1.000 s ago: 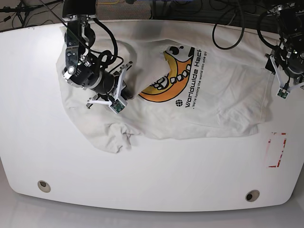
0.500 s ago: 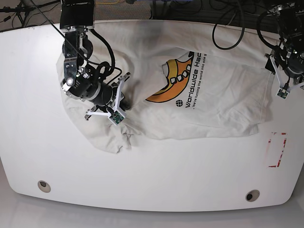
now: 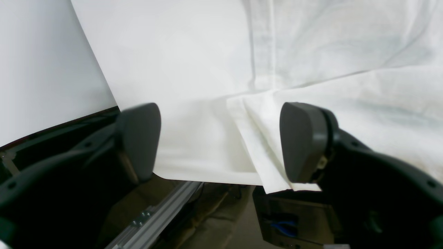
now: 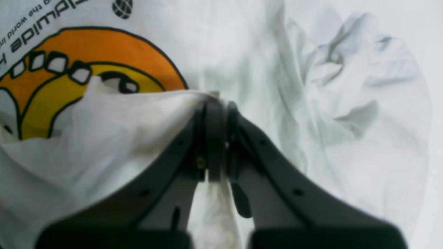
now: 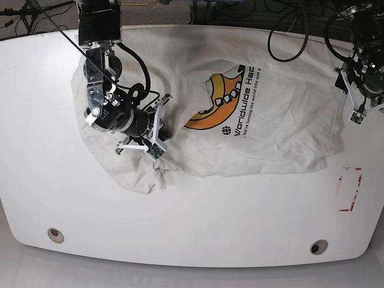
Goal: Fold the T-shirt properly
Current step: 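Drag the pinched fabric with the right gripper toward the shirt hem, then move the right gripper to the shirt's side edge and grasp it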
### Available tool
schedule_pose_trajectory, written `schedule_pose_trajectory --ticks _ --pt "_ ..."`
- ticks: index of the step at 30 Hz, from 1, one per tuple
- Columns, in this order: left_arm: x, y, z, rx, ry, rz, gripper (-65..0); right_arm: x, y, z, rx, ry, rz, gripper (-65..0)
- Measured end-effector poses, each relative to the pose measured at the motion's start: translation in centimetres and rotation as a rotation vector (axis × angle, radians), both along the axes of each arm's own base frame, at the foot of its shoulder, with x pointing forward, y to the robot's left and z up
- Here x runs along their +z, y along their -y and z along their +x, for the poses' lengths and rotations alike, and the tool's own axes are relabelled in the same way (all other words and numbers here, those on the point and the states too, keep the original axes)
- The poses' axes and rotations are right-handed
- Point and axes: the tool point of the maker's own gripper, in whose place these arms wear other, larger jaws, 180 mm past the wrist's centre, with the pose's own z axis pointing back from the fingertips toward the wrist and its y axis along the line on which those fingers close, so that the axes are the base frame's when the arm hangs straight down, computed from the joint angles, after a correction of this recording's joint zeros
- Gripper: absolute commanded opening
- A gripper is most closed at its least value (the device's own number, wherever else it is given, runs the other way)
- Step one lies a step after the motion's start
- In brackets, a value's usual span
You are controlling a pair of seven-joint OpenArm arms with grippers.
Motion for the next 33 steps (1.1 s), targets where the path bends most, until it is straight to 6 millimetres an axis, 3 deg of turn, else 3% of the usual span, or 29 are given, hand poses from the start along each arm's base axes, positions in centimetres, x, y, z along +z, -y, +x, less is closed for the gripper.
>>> schedule_pose_trajectory --ticks 8,13,25,29,32,33 --pt "0.0 0.0 0.0 0.000 -0.001 -0.001 -14.6 -0.1 0.2 1.0 -0.007 -0.001 0.005 -65.0" --pt "-0.1 0.0 0.0 0.001 -0.002 -0.001 -14.6 -0.3 0.8 1.3 -0.011 0.003 0.006 -59.0" --pt "0.2 0.0 0.3 0.002 0.009 -0.003 -14.6 -0.5 1.1 1.2 -0.016 0.001 0.004 -19.0" --pt "1.1 0.1 1.7 0.006 0.047 -0.004 -14.6 -0.1 2.8 1.6 -0.065 0.011 0.010 -16.0" --pt "1.9 0.2 2.8 0.005 0.087 -0.010 -14.6 0.5 5.4 2.3 -0.145 0.031 0.013 -16.2" --pt "2.1 0.4 3.2 0.011 0.104 -0.018 -14.6 0.9 7.1 2.7 -0.197 0.044 0.015 -16.2"
